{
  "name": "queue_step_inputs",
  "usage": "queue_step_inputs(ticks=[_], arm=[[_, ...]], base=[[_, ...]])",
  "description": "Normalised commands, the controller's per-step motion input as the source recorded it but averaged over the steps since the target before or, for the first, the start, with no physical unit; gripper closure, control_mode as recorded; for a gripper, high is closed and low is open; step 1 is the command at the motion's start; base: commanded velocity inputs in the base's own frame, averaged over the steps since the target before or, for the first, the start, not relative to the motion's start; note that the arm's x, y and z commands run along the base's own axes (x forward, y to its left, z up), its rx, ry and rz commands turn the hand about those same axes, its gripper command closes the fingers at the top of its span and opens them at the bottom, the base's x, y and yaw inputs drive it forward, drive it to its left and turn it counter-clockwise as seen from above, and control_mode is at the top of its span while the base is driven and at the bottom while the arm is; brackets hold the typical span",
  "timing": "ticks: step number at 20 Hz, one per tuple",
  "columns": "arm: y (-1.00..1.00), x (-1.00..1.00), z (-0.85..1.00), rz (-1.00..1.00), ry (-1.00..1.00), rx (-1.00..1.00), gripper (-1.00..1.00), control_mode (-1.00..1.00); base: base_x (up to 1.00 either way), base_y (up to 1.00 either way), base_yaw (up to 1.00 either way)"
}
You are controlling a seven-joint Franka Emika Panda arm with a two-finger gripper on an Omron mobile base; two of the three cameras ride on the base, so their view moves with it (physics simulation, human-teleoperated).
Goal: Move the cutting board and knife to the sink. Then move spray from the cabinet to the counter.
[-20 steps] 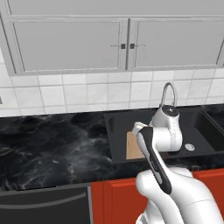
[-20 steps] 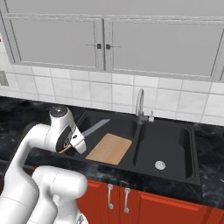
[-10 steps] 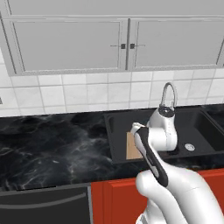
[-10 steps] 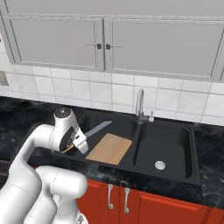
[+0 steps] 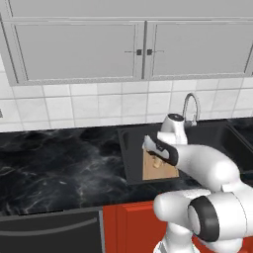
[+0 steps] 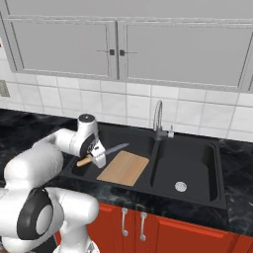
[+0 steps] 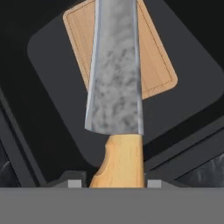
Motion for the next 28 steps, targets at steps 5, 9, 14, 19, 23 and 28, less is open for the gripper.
queue_step_inputs(ticks=[5,9,14,19,23,28], arm=[[-0.14,0.53,-0.17,0.00,0.12,0.02,1.00,-1.00],[-0.05,0.24,-0.35,-0.09,0.01,0.00,1.00,-1.00],[-0.09,0.24,-0.38,-0.13,0.00,0.00,1.00,-1.00],[-0.11,0.24,-0.34,-0.12,0.00,0.00,1.00,-1.00],[-0.04,0.23,-0.31,-0.08,0.00,0.00,1.00,-1.00],[-0.06,0.24,-0.31,-0.04,0.00,0.00,1.00,-1.00]], base=[[0.00,0.00,0.00],[0.00,0.00,0.00],[0.00,0.00,0.00],[0.00,0.00,0.00],[0.00,0.00,0.00],[0.00,0.00,0.00]])
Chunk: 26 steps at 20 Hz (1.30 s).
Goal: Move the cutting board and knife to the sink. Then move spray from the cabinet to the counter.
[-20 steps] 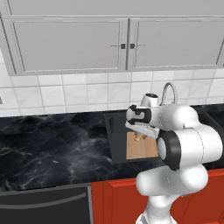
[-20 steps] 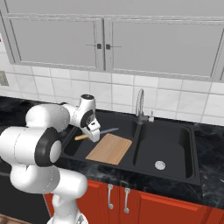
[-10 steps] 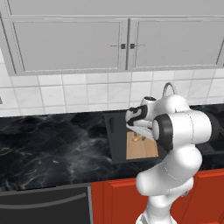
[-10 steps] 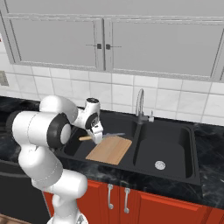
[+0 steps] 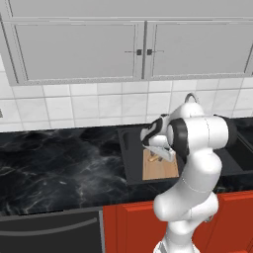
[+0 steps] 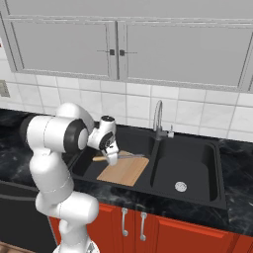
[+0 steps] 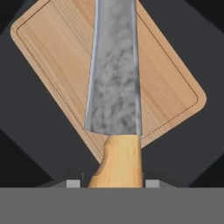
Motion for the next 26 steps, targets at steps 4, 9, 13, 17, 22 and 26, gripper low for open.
queue_step_inputs(ticks=[4,9,13,17,22,26], arm=[[-0.03,0.25,-0.32,-0.03,0.00,0.00,1.00,-1.00],[0.00,0.27,-0.37,-0.03,0.00,0.00,1.00,-1.00],[0.00,0.29,-0.36,-0.03,0.00,0.00,1.00,-1.00],[0.00,0.22,-0.38,-0.05,0.00,0.00,1.00,-1.00],[0.00,0.17,-0.39,-0.06,0.00,0.00,1.00,-1.00],[0.00,0.19,-0.37,-0.05,0.00,0.00,1.00,-1.00]], base=[[0.00,0.00,0.00],[0.00,0.00,0.00],[0.00,0.00,0.00],[0.00,0.00,0.00],[0.00,0.00,0.00],[0.00,0.00,0.00]])
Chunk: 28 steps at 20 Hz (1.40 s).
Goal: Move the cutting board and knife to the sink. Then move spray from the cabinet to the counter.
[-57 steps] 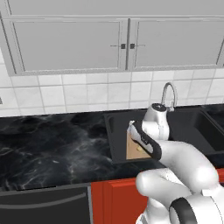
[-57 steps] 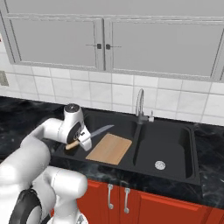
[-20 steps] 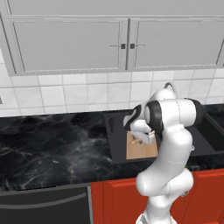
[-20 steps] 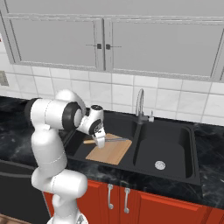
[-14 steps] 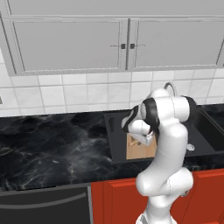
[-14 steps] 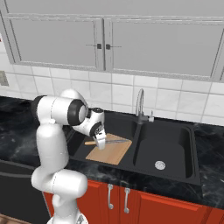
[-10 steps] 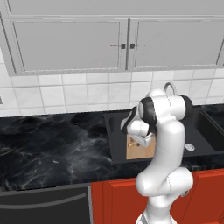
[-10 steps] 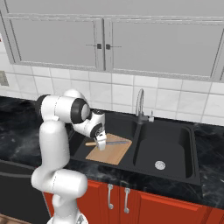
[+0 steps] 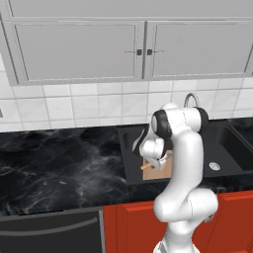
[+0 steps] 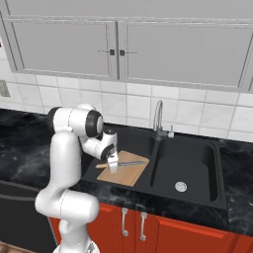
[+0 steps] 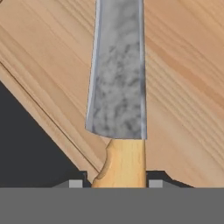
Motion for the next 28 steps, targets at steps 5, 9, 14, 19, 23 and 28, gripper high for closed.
queue_step_inputs(ticks=[5,9,14,19,23,28], arm=[[-0.01,0.17,-0.34,-0.05,0.00,0.00,1.00,-1.00],[-0.12,0.06,-0.21,-0.02,0.00,0.00,1.00,-1.00],[-0.13,0.02,-0.12,0.00,0.00,0.00,1.00,-1.00],[-0.09,0.02,-0.07,0.00,0.00,0.00,1.00,-1.00],[-0.02,0.04,0.00,0.00,0.00,0.00,1.00,-1.00],[0.00,0.01,0.10,0.00,0.00,0.00,1.00,-1.00]], base=[[0.00,0.00,0.00],[0.00,0.00,0.00],[0.00,0.00,0.00],[0.00,0.00,0.00],[0.00,0.00,0.00],[0.00,0.00,0.00]])
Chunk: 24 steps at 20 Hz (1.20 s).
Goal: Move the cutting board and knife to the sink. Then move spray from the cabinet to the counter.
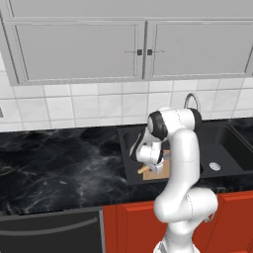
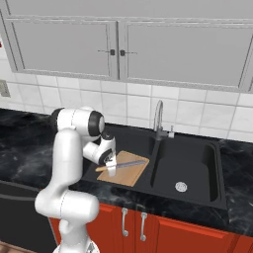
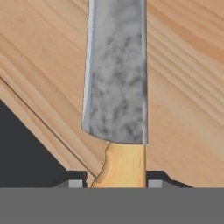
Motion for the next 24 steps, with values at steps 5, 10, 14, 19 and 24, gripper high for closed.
queue_step_inputs(ticks=[5,10,14,19,24], arm=[[0.00,0.00,0.19,0.00,0.00,0.00,-1.00,-1.00],[0.00,-0.03,0.32,0.00,0.00,0.00,-1.00,-1.00],[-0.09,-0.15,0.45,0.00,0.00,0.00,-1.00,-1.00],[-0.08,-0.24,0.52,0.00,0.02,0.00,-1.00,-1.00],[-0.14,-0.43,0.56,0.02,0.00,0.00,-1.00,-1.00]], base=[[0.00,0.00,0.00],[0.00,0.00,0.00],[0.00,0.00,0.00],[0.00,0.00,0.00],[0.00,0.00,0.00]])
